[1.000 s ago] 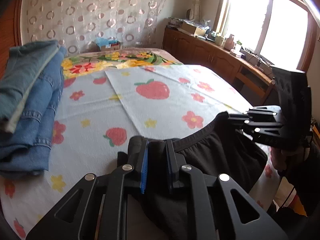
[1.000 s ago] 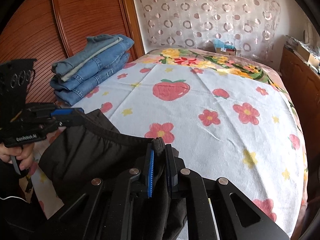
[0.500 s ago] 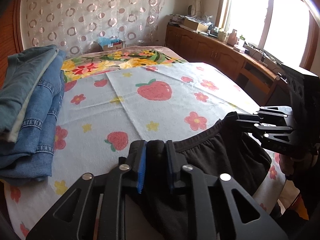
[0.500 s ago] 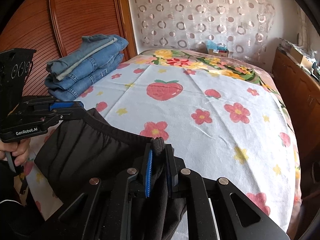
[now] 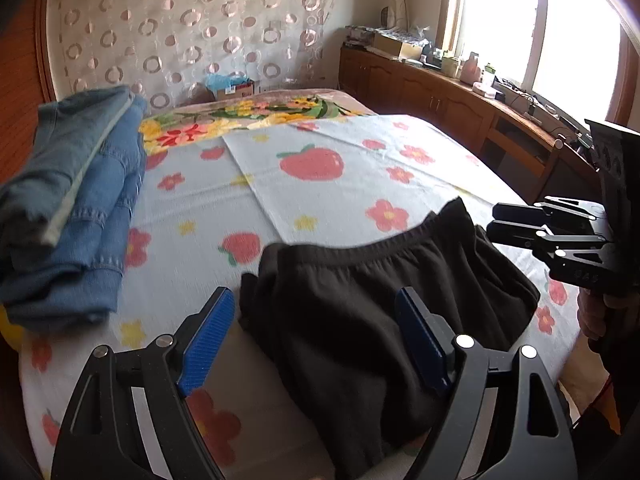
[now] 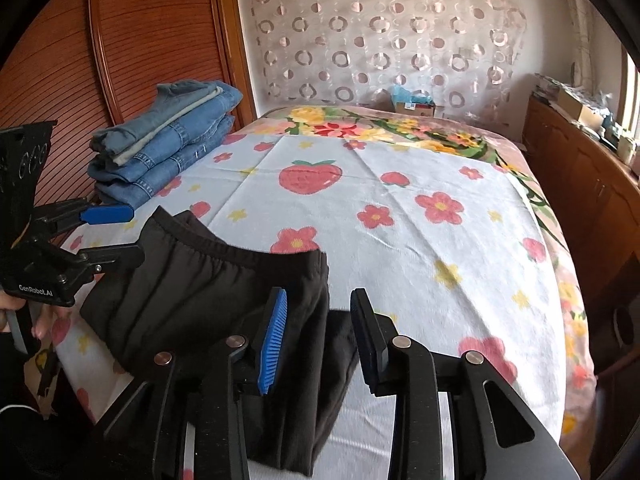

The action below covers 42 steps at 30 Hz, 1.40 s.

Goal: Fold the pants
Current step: 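Lower the pants edge onto the bed and open both grippers, then move both grippers to the sides of the folded black pants bundle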

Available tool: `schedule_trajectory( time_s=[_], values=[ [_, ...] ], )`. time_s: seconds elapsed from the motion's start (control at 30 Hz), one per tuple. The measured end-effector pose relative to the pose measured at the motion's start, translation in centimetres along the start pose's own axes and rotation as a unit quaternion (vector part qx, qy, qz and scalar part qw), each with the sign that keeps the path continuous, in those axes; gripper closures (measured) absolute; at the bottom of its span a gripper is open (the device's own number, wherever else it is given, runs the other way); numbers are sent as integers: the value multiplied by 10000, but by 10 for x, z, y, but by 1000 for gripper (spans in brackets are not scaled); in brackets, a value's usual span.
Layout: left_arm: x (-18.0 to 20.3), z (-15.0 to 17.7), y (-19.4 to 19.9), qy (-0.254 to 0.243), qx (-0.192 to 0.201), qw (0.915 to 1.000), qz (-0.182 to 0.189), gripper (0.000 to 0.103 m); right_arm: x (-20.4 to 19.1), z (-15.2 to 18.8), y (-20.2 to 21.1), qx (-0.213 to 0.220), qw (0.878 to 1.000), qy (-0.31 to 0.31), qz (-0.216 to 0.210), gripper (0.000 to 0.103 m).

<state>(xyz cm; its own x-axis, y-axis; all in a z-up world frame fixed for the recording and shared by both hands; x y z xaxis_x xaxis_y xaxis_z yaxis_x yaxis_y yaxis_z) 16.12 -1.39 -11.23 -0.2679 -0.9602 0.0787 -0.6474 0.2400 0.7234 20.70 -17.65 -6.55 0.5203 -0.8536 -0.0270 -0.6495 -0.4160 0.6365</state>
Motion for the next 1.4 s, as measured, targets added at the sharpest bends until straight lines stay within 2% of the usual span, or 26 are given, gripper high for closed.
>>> schedule_trajectory(
  time_s=[0.23,0.83,1.07,1.1,1.13,1.23,1.4],
  values=[
    [4,17,3,67,-105,9999,-3,20,4,13,10,-13,10000,-61,29,60],
    [4,53,-4,303,-384,9988,35,20,7,56,27,-310,9987,-365,-163,60],
    [6,55,-5,207,-296,9993,-51,20,9,64,40,-313,9980,-451,-315,60],
    [6,55,-5,196,-276,9994,-60,20,9,65,40,-310,9981,-427,-308,61],
    [6,55,-6,190,-263,9995,-69,19,8,66,41,-309,9982,-404,-327,70],
    [6,54,-6,160,-238,9995,-104,19,5,68,44,-285,9978,-374,-459,86],
    [6,54,-7,99,-225,9997,-96,18,4,69,53,-283,9978,-278,-537,93]
  ],
)
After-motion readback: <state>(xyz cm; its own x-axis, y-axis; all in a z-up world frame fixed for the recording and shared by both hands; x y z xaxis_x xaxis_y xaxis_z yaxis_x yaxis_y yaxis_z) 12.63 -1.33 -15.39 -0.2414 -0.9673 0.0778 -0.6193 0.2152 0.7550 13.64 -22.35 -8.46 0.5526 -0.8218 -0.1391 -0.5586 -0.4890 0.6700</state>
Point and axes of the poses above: each gripper's, at about its wrist camera, not at the fingertips, and y roughly against the way its jaws point, x to its right, z to its underside, the point moved 7 cm from there along -y, roughly the way its jaws point, and after that the axes turned 1 degree about z, right-handed, at the moved point
